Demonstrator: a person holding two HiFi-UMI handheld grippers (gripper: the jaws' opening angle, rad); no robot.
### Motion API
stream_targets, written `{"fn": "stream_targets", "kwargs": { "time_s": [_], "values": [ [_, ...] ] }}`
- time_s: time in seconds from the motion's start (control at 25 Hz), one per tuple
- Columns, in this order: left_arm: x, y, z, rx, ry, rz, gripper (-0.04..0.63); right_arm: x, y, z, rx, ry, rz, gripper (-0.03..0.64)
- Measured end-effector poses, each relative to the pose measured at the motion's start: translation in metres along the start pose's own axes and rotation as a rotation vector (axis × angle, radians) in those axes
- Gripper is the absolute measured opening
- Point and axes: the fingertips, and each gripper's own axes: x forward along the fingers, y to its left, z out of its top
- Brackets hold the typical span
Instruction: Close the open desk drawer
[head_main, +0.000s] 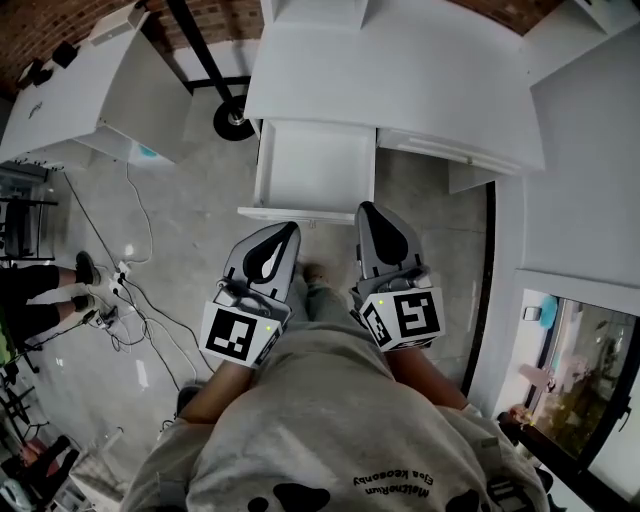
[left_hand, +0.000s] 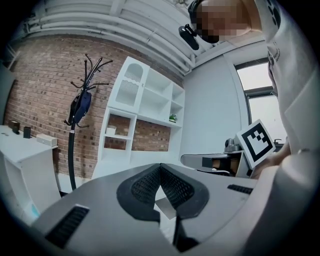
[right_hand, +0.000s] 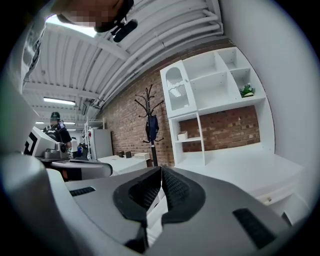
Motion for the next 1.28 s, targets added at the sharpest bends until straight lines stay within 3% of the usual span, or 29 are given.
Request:
{"fn": "stream_targets", "kwargs": {
  "time_s": [0.2,0.4,0.84,1.08,1.28],
  "values": [
    [0.011,0.017,-0.016,-0.005,0.03,-0.016,0.018,0.016,-0.001,-0.013,-0.016,0.036,-0.006,0.031],
    [0.026,0.032,-0.022,-0.037,-0.017,-0.047,0.018,0.035,0.002,-0.03,-0.051,0.066,0.0,0.031],
    [0.046,0.049,-0.073,-0.053,0.027,-0.092,0.018,0.057,0.009,-0.073,-0.125,0.095,0.061,0.031],
    [0.053,0.051,-0.108,-0.029,0.075,-0.128,0.018,0.067,0.003,-0.104,-0.121,0.113,0.073,0.031],
    [0.061,0.049,-0.126,-0.054,0.072,-0.128,0.018,0.078,-0.002,-0.111,-0.079,0.056,0.058,0.031]
  ]
}}
